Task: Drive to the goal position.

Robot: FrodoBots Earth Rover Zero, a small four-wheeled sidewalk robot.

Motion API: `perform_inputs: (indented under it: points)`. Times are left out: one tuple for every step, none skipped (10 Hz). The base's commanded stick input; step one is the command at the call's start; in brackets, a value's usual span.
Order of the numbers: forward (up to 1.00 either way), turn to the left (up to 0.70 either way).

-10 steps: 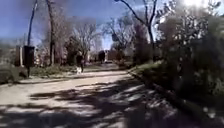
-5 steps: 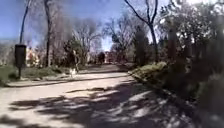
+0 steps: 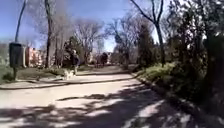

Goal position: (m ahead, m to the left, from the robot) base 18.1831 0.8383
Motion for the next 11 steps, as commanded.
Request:
perform_inputs:
  points:
    - [1.0, 0.0]
    - [1.0, 0.0]
    - [1.0, 0.0]
    - [1.0, 0.0]
    - [1.0, 0.0]
    - [1.0, 0.0]
    - [1.0, 0.0]
    - [1.0, 0.0]
    - [1.0, 0.0]
    - [1.0, 0.0]
    - [1.0, 0.0]
